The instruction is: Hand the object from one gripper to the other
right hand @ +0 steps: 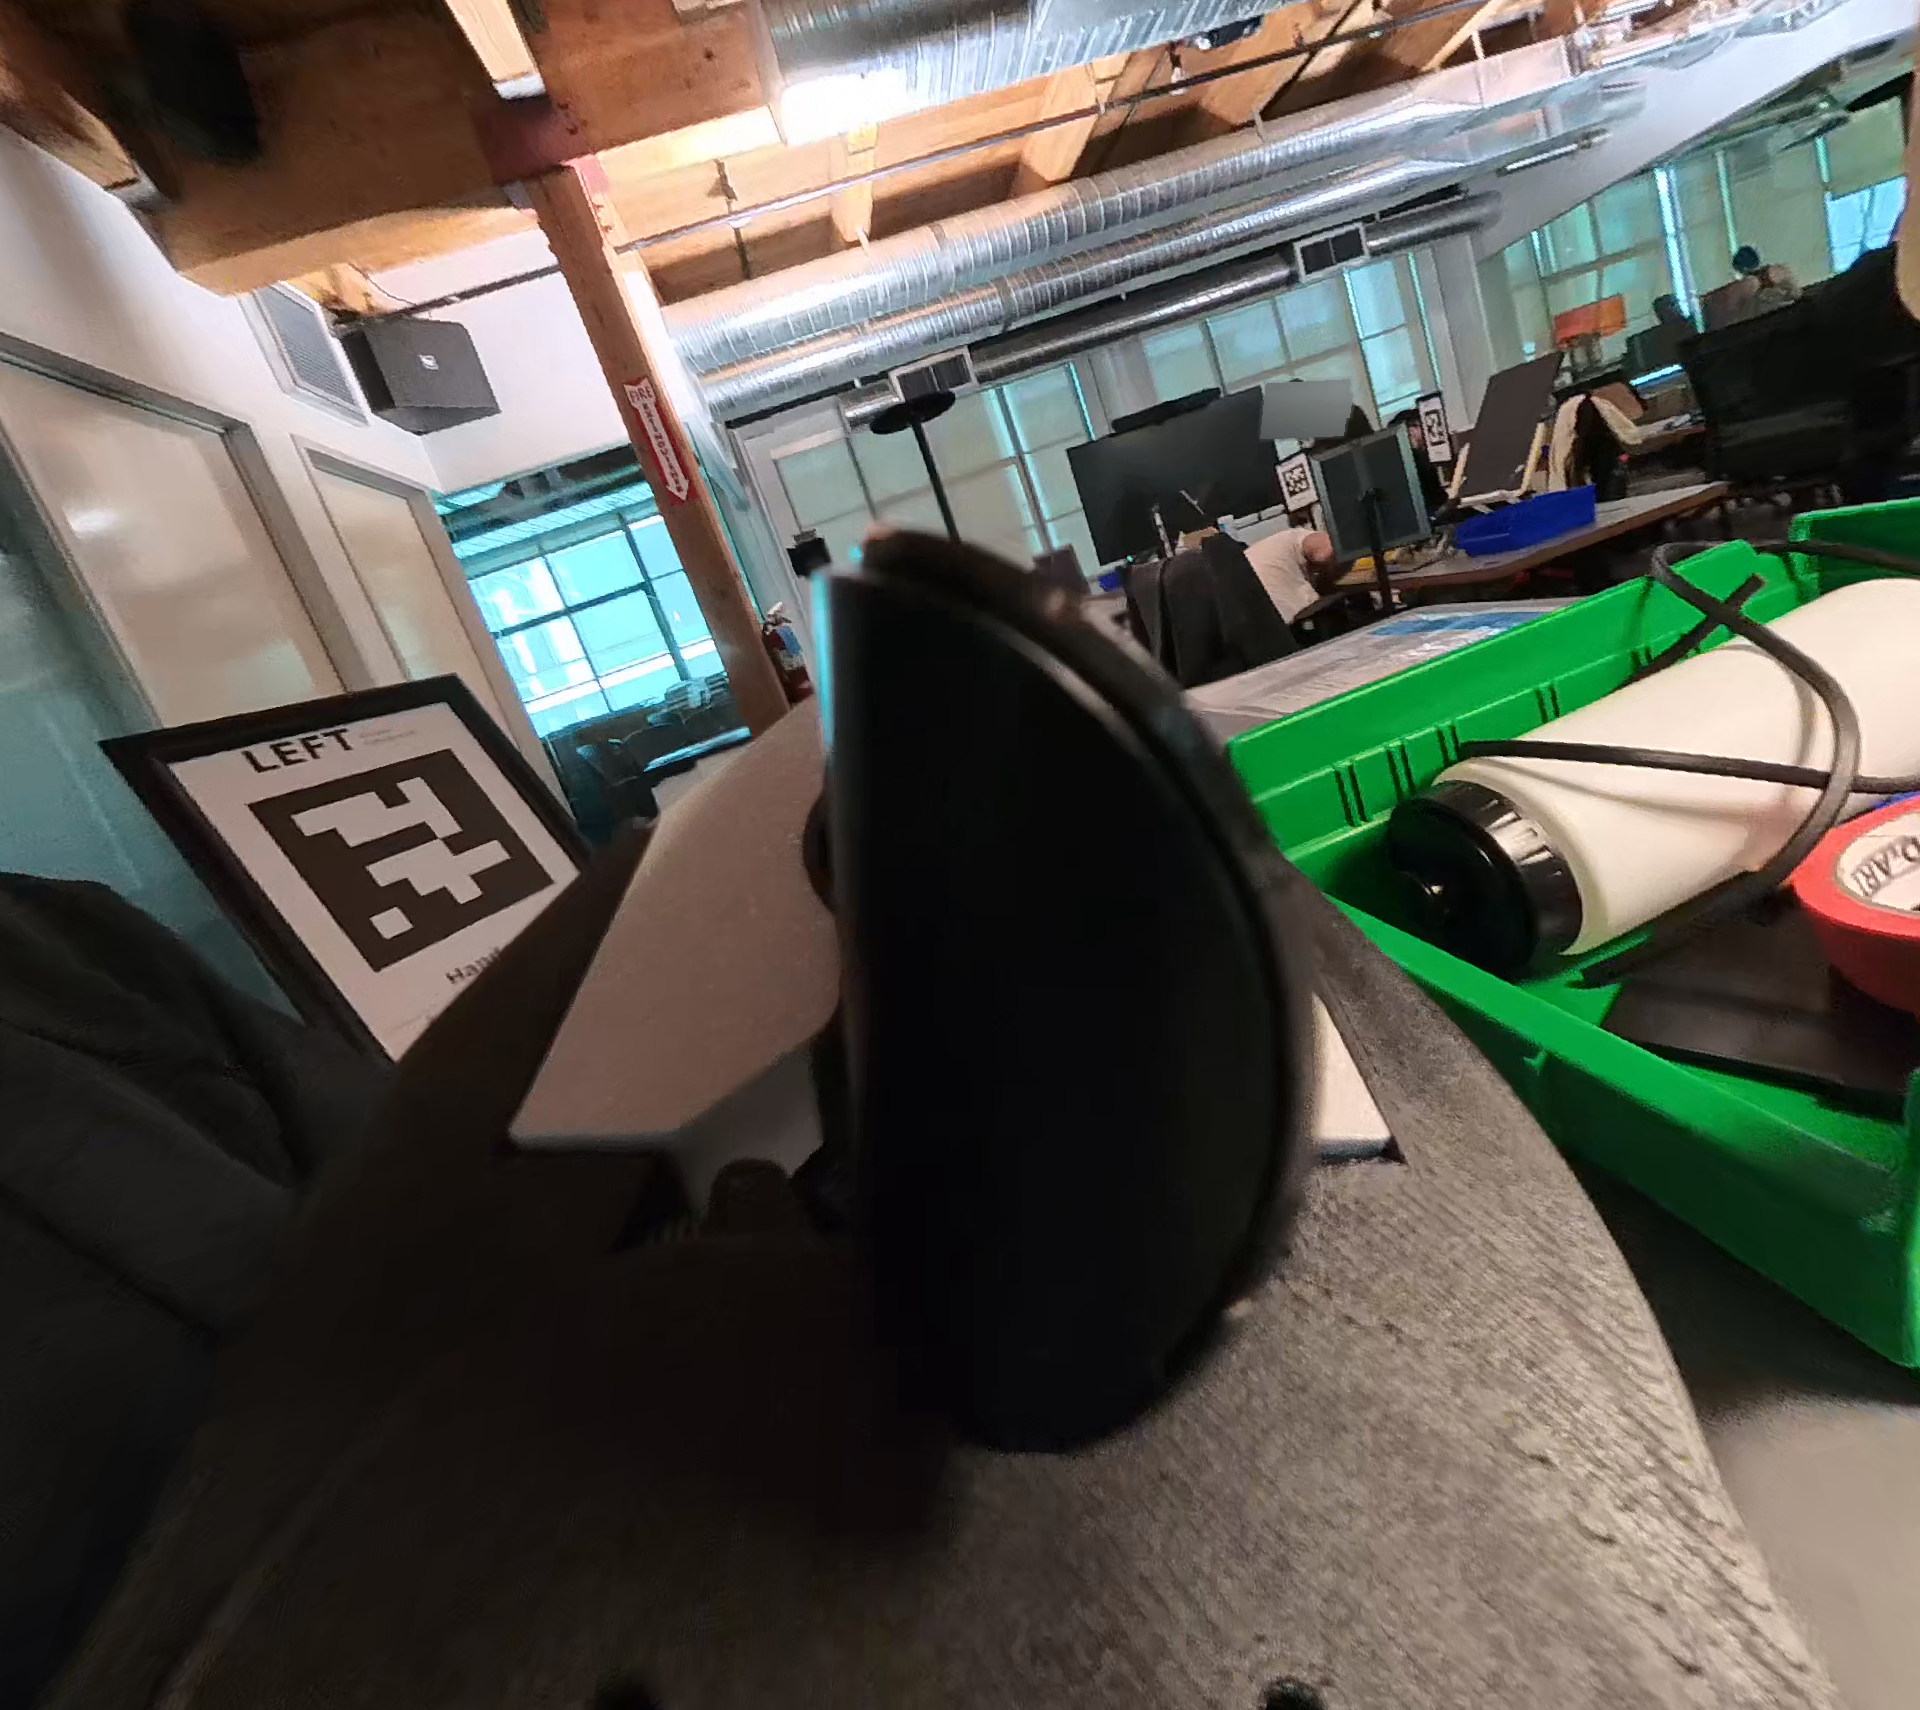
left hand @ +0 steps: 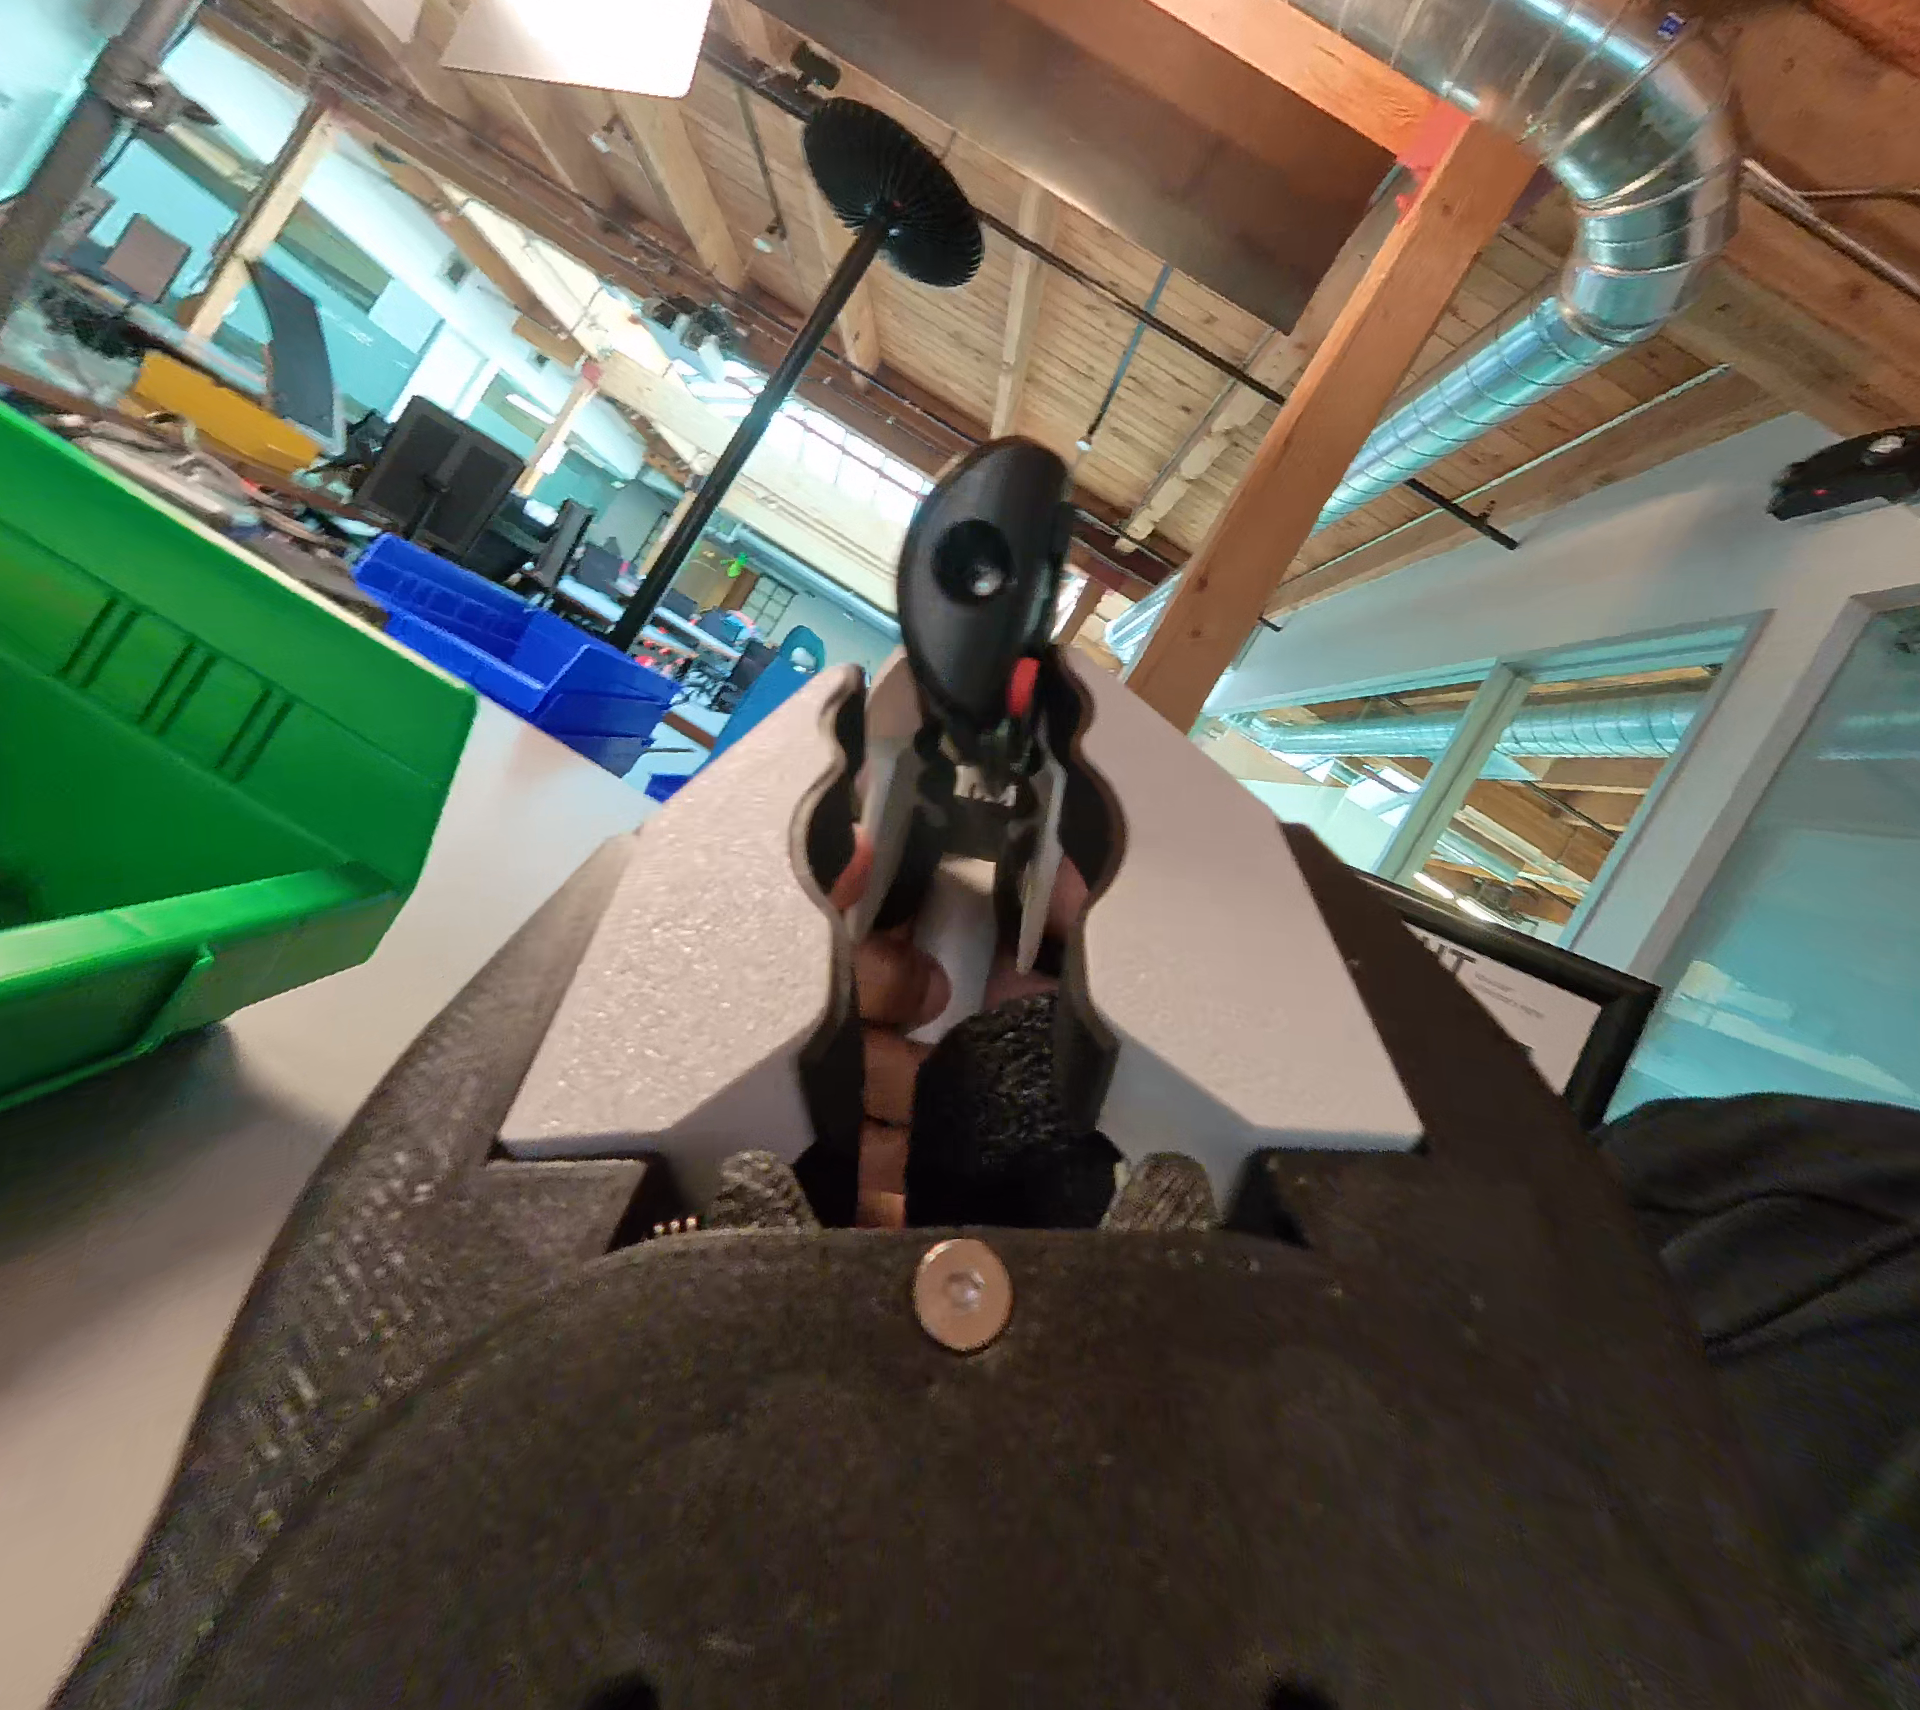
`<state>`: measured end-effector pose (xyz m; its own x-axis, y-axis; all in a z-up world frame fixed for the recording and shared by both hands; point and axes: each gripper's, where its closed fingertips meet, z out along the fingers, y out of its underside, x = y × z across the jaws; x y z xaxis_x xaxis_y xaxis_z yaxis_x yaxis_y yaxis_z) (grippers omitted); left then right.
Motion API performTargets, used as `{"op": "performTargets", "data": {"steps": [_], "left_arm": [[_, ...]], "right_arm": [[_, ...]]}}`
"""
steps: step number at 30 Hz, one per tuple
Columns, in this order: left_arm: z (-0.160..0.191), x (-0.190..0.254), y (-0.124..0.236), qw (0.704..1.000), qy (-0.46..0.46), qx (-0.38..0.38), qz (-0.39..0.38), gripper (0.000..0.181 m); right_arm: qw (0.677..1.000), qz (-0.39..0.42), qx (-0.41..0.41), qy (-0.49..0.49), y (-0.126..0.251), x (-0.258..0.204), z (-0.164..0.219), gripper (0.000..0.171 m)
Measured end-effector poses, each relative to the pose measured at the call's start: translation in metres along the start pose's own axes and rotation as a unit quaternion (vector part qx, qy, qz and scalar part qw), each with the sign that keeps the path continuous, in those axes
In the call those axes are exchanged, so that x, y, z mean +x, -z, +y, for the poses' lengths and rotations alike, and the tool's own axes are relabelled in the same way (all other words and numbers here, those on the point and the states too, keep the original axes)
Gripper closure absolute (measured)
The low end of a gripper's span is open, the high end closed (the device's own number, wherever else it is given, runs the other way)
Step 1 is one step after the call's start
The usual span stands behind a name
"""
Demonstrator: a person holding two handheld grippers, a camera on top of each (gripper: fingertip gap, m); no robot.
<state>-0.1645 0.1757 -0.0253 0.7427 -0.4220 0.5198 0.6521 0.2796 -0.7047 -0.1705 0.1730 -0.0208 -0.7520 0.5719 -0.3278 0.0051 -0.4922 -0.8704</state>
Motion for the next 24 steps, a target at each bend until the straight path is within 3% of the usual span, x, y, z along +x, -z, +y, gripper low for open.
{"op": "performTargets", "data": {"steps": [1,8,10,12,17,21,24], "left_arm": [[-0.001,0.004,0.001,1.0,-0.003,0.005,0.011,0.158],[-0.023,0.003,0.012,0.998,-0.02,0.054,0.006,0.159],[-0.026,0.001,0.014,0.998,-0.011,0.062,0.004,0.159],[-0.021,0.001,0.011,0.999,-0.006,0.051,0.003,0.159],[-0.023,-0.001,0.011,0.998,0.001,0.056,-0.003,0.158],[-0.026,0.001,0.013,0.998,-0.032,0.061,-0.007,0.159],[-0.029,0.003,0.015,0.997,-0.044,0.067,-0.007,0.159]], "right_arm": [[1.0,0.0,-0.001,0.002,-0.001,0.0,0.001,0.141],[0.999,0.01,0.048,0.019,0.018,0.007,-0.027,0.129],[0.998,-0.003,0.059,0.004,0.023,0.006,-0.032,0.148],[0.999,-0.017,0.046,-0.005,0.021,0.003,-0.024,0.158],[1.0,-0.005,0.011,0.012,0.012,0.003,-0.009,0.161],[0.999,-0.011,-0.029,0.019,0.01,0.002,0.002,0.157],[0.994,0.002,-0.088,0.066,0.01,0.004,0.017,0.144]]}}
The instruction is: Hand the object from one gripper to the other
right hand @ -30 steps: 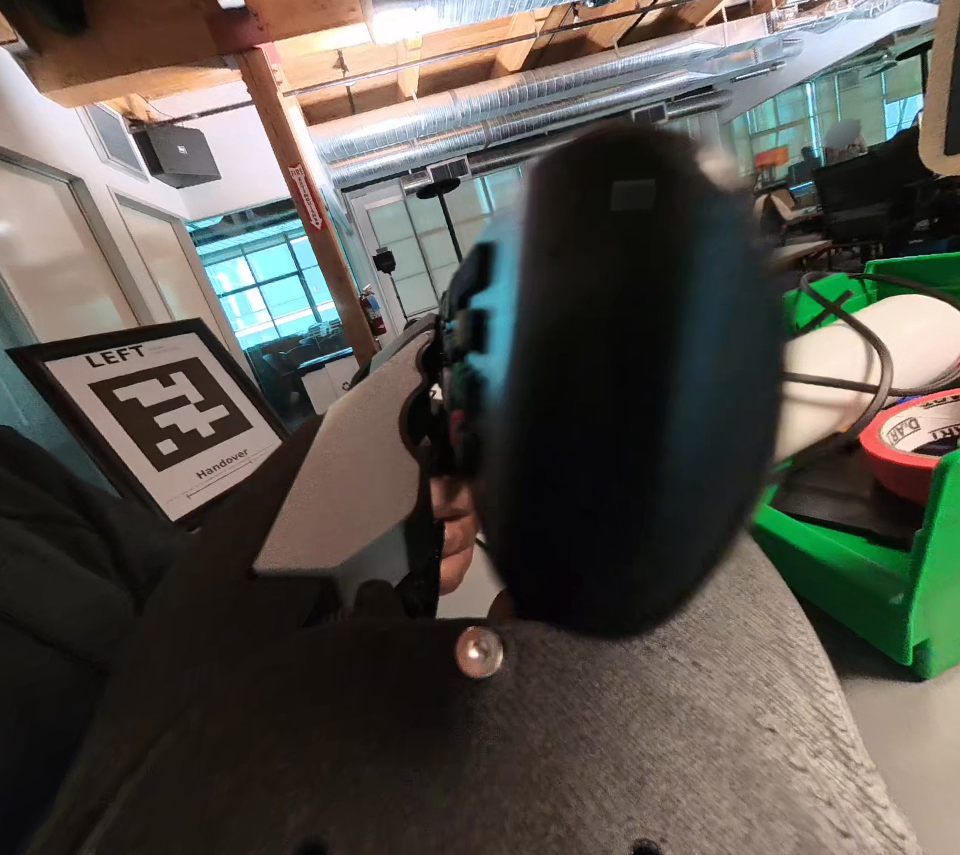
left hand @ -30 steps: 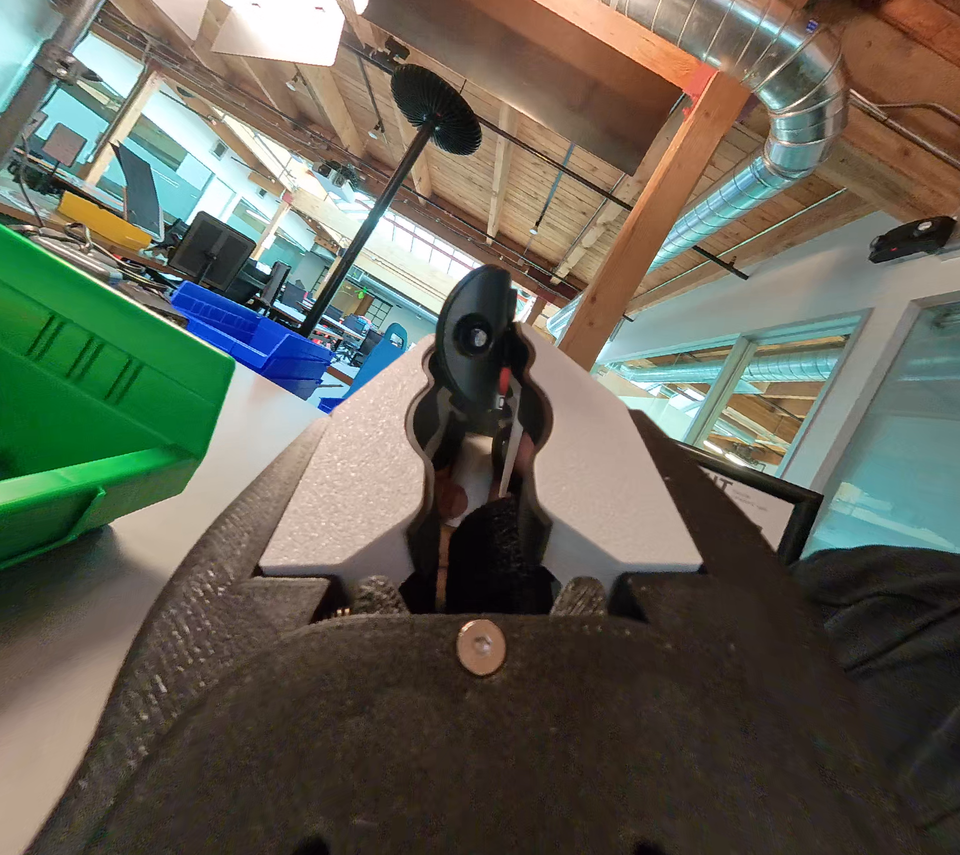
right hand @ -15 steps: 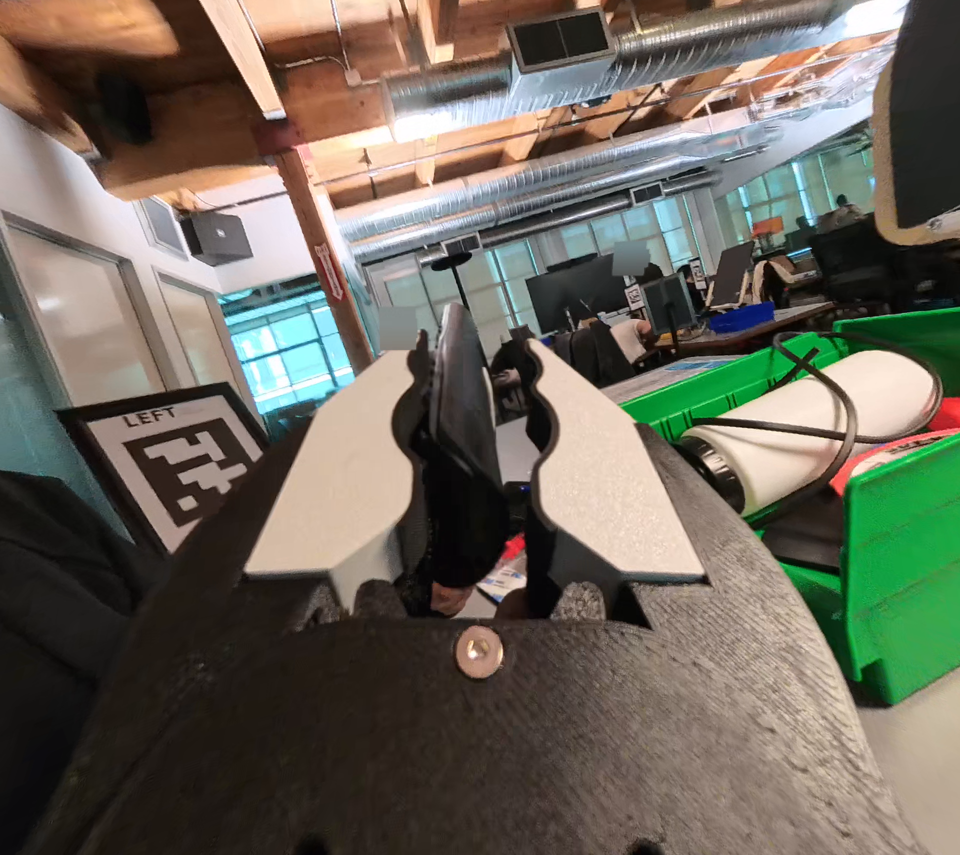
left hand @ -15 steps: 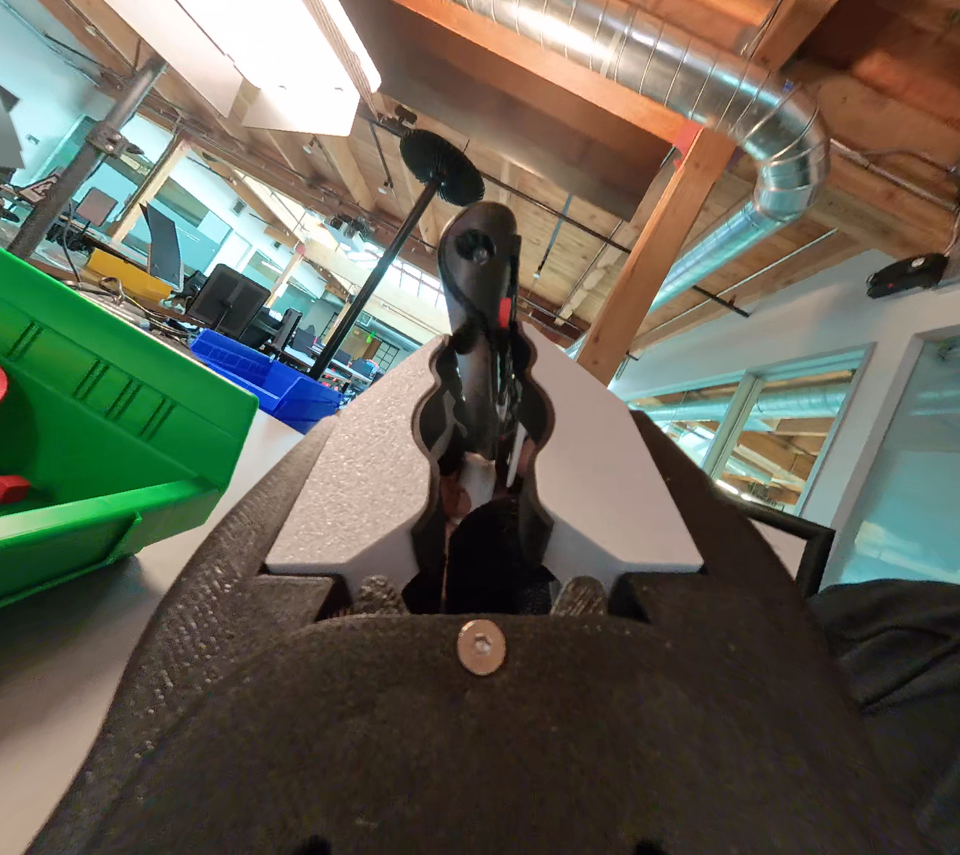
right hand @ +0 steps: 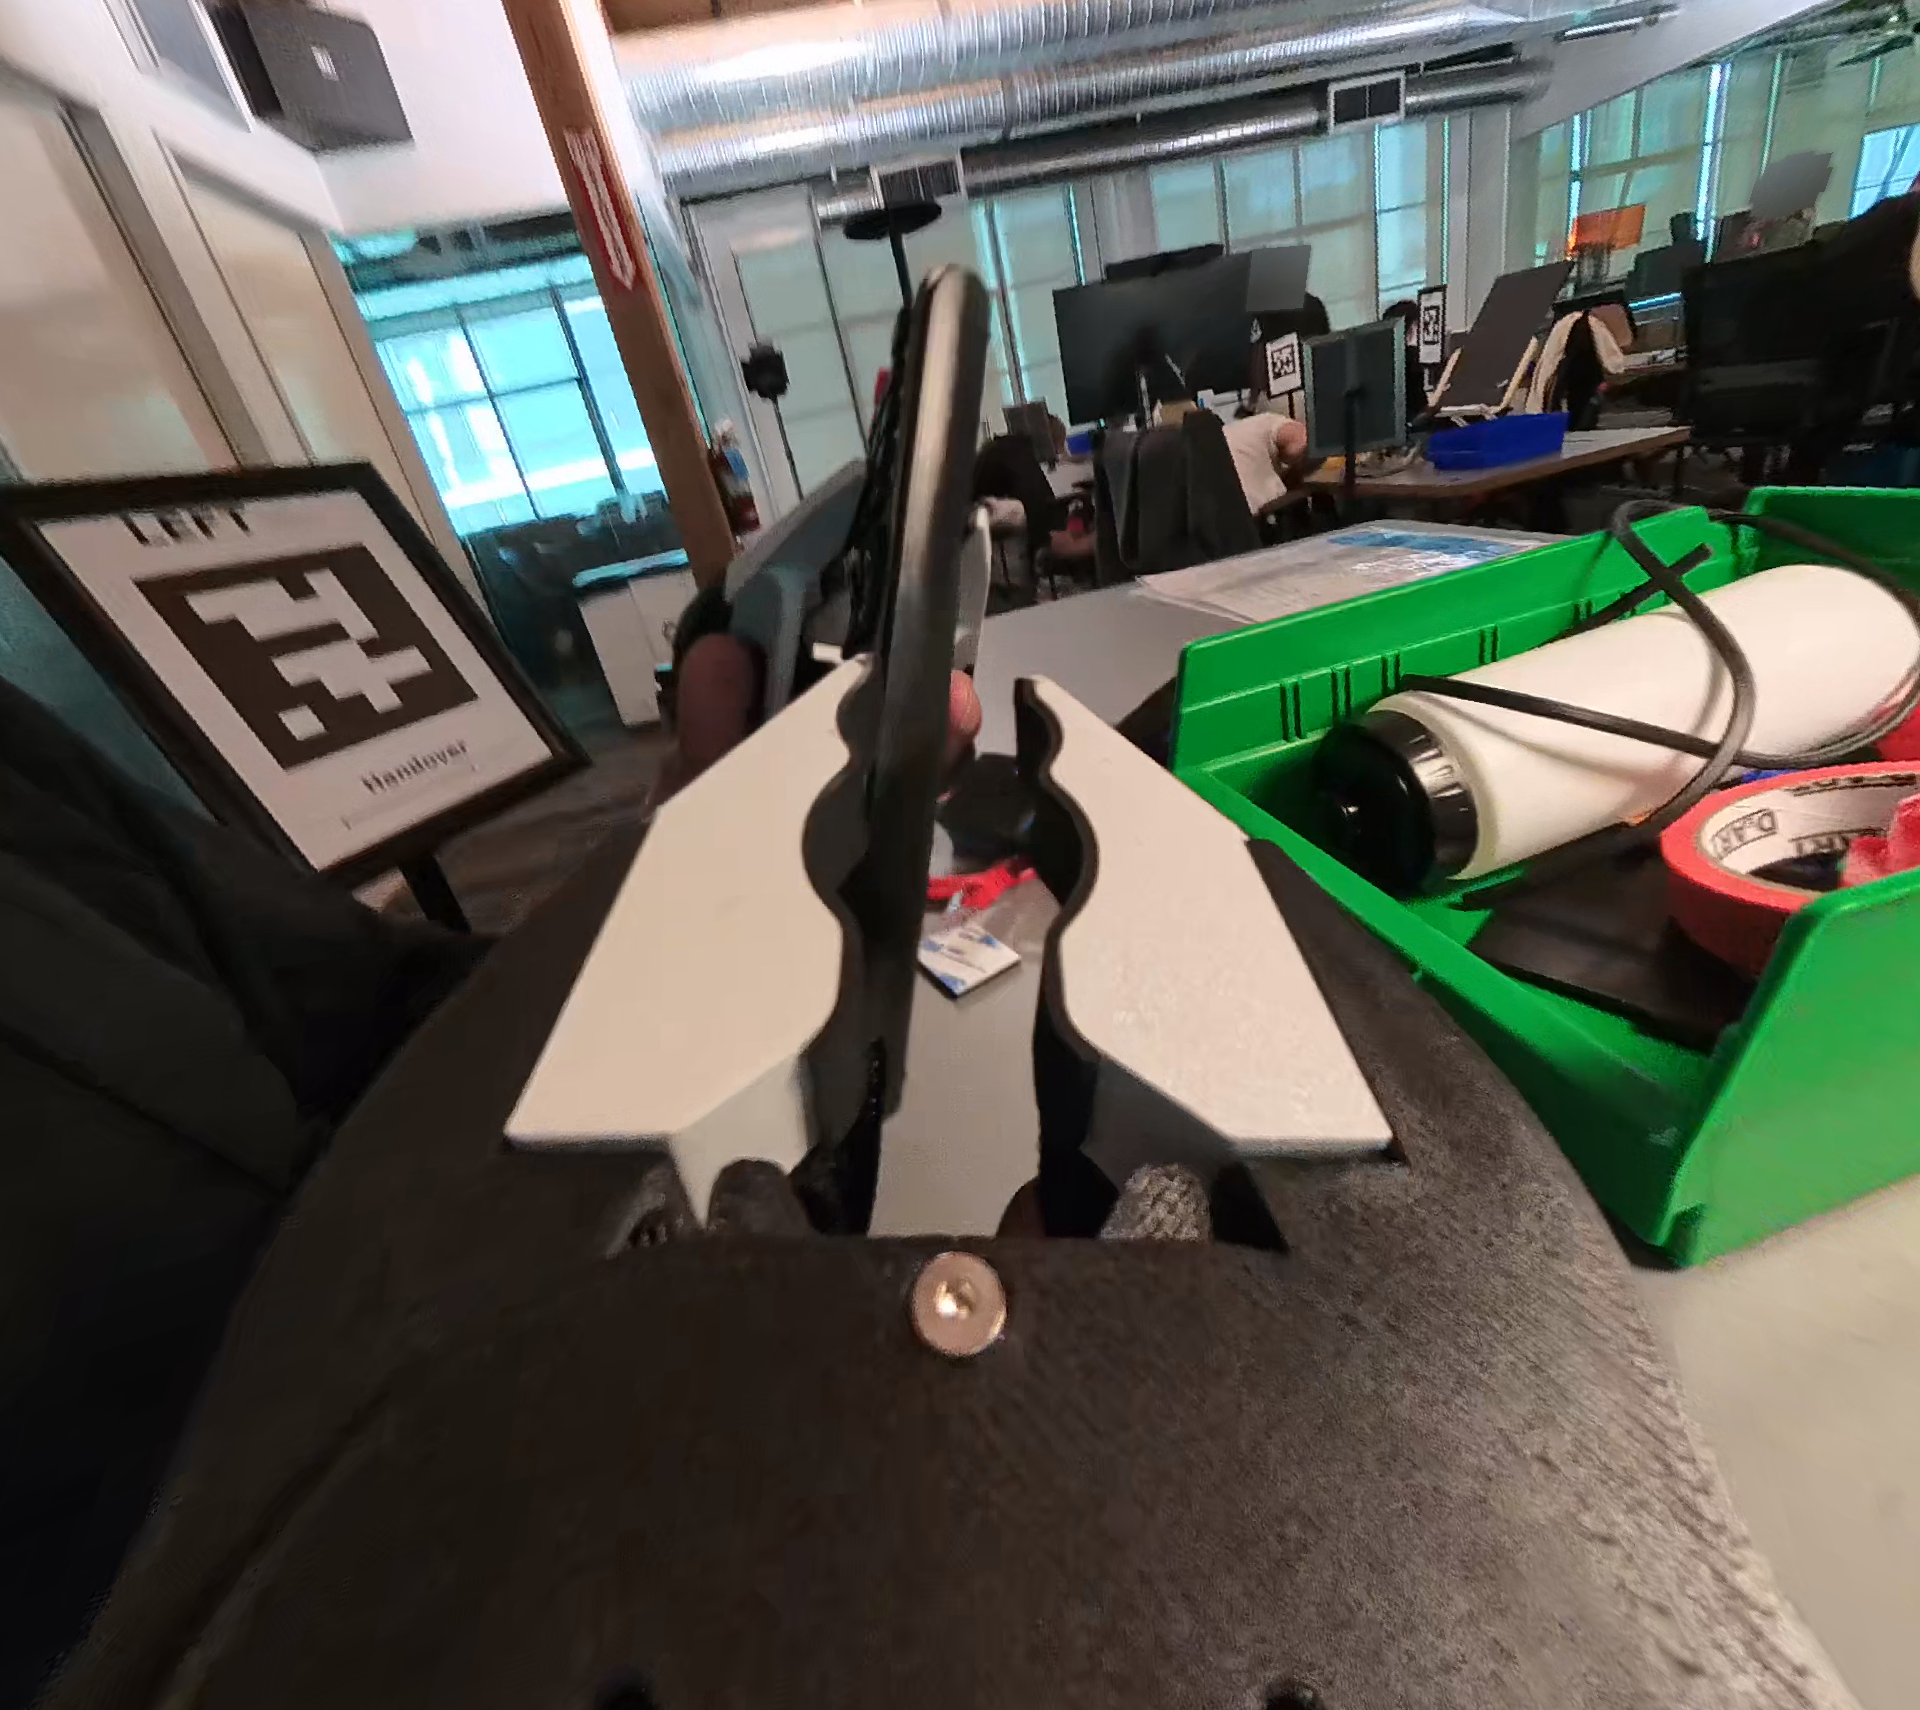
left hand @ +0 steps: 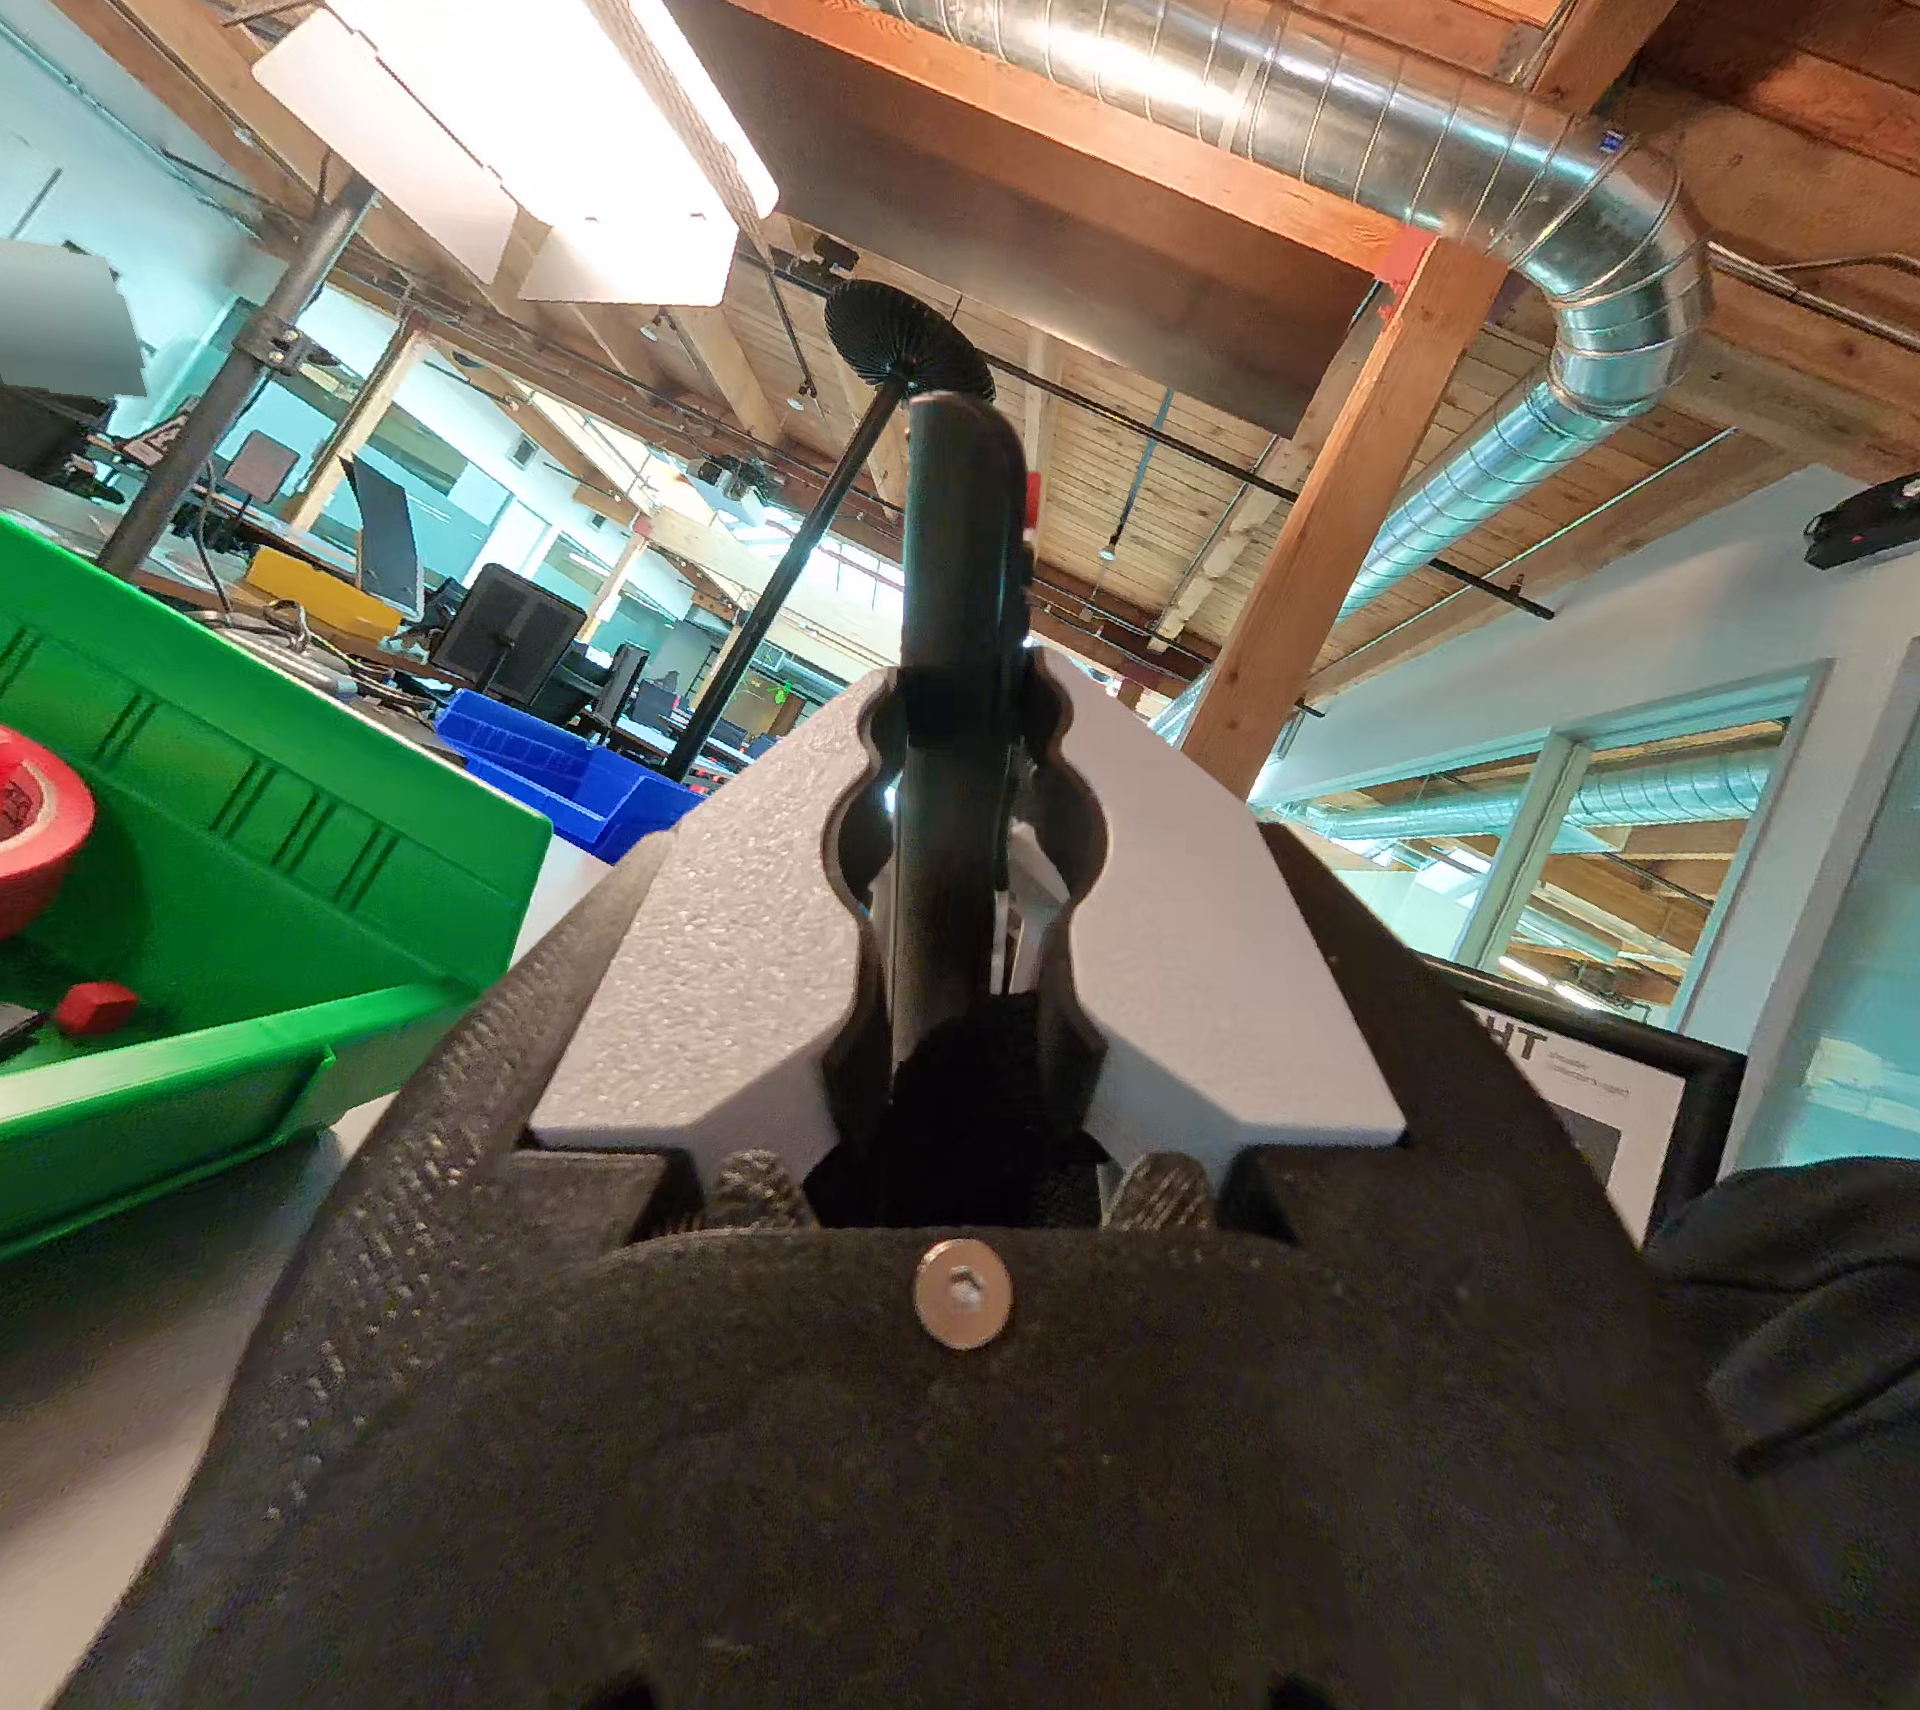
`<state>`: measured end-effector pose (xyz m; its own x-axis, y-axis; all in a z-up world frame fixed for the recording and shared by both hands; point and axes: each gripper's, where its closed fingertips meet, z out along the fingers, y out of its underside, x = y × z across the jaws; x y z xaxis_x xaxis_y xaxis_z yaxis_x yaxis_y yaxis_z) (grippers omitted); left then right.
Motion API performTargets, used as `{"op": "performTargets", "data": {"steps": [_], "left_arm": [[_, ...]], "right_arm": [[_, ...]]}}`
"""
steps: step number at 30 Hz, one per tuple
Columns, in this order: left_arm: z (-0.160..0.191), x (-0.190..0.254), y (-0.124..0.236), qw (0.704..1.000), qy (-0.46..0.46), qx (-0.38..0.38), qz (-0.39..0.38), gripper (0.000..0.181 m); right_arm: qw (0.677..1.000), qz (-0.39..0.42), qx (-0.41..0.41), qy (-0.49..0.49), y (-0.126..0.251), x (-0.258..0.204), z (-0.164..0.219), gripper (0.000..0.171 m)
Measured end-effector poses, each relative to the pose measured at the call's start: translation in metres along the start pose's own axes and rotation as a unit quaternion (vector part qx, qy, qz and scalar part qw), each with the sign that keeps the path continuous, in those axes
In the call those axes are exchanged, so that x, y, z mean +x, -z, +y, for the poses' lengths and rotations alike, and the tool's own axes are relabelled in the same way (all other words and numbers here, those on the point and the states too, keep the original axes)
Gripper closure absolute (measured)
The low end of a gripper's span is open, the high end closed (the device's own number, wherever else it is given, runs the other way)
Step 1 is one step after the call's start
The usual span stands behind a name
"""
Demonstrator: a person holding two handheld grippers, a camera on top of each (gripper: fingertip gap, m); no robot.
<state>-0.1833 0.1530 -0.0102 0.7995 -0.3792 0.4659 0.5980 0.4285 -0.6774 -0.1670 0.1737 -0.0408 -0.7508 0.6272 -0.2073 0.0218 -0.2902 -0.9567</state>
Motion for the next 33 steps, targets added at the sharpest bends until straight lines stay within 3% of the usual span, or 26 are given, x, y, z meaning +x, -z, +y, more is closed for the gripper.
{"op": "performTargets", "data": {"steps": [7,13,15,19,26,33], "left_arm": [[0.006,0.006,-0.003,1.0,0.001,-0.015,0.016,0.159],[0.019,0.008,-0.007,0.999,-0.003,-0.05,0.021,0.159],[0.028,0.011,-0.01,0.997,-0.004,-0.072,0.026,0.16],[0.03,0.009,-0.01,0.997,-0.011,-0.075,0.016,0.157],[0.033,0.009,-0.012,0.997,0.003,-0.079,0.018,0.144],[0.038,0.015,-0.012,0.995,-0.011,-0.093,0.034,0.153]], "right_arm": [[1.0,-0.029,-0.009,0.006,-0.001,-0.011,0.002,0.128],[0.999,-0.034,-0.02,-0.004,-0.003,-0.013,0.007,0.131],[0.998,-0.044,-0.052,0.011,-0.009,-0.019,0.02,0.145],[0.998,-0.028,-0.047,0.009,-0.011,-0.014,0.019,0.147],[0.996,-0.053,0.054,-0.046,0.004,-0.014,-0.017,0.148],[0.998,-0.057,0.024,-0.02,-0.003,-0.021,-0.006,0.142]]}}
